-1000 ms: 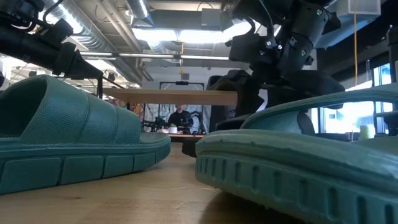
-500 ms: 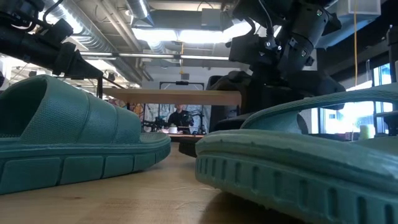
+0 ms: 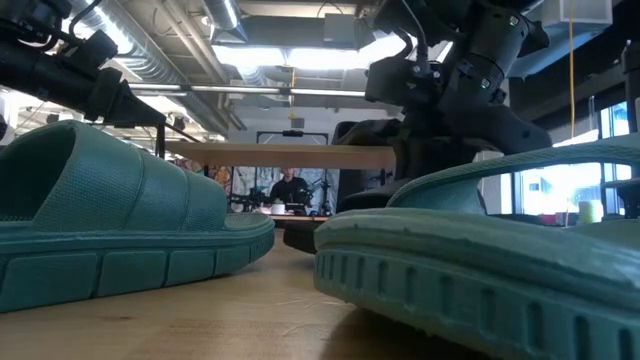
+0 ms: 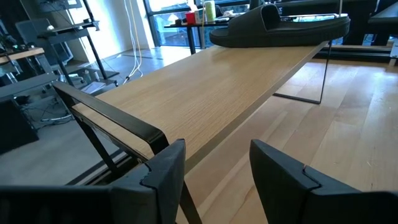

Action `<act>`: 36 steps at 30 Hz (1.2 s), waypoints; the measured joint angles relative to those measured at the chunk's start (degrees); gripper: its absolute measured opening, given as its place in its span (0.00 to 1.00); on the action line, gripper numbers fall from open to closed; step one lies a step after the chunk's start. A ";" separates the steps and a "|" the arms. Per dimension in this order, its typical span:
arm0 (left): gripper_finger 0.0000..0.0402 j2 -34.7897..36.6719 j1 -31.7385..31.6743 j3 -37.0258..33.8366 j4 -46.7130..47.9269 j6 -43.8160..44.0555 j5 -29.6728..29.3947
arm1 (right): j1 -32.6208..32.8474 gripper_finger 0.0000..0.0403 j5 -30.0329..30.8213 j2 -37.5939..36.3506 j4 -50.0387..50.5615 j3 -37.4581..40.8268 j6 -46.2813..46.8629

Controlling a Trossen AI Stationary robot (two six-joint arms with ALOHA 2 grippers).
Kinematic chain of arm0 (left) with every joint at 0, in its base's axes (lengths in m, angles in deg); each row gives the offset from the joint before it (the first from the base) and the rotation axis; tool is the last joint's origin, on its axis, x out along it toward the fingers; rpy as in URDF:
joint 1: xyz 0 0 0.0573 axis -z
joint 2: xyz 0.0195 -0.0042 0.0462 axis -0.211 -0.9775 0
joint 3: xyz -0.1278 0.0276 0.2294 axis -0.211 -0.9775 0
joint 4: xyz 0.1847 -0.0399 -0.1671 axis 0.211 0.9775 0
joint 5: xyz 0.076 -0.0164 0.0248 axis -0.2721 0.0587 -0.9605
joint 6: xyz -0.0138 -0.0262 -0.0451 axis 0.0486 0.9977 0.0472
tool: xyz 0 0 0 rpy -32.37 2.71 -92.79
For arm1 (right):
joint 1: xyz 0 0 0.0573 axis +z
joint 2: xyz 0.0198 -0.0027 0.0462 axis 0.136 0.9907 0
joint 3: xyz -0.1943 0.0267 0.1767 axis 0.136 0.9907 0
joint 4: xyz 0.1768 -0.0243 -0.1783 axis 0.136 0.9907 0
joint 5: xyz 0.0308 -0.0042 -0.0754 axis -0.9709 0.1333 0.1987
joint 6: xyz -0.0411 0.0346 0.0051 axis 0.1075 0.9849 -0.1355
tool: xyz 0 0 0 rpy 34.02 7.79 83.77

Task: Pick and place slides into the shelf
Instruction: Put the black slide on the shelf

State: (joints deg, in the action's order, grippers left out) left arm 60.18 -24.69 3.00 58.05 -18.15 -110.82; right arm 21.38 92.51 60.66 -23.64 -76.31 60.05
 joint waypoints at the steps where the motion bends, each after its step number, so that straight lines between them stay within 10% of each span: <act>1: 0.43 0.00 0.00 0.00 0.00 0.02 0.00 | 0.00 0.02 0.00 0.00 0.00 0.00 0.28; 21: 0.43 0.00 0.00 0.01 0.00 0.00 -0.01 | -0.07 0.01 0.68 -0.02 0.00 0.00 29.88; 36: 0.43 0.00 0.00 0.00 0.00 0.02 0.00 | -0.94 0.00 5.58 -0.02 1.99 -7.79 32.05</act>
State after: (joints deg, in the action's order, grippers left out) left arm 60.18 -24.69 3.00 58.05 -18.13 -110.82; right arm 20.44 98.10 60.64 -21.65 -84.10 92.10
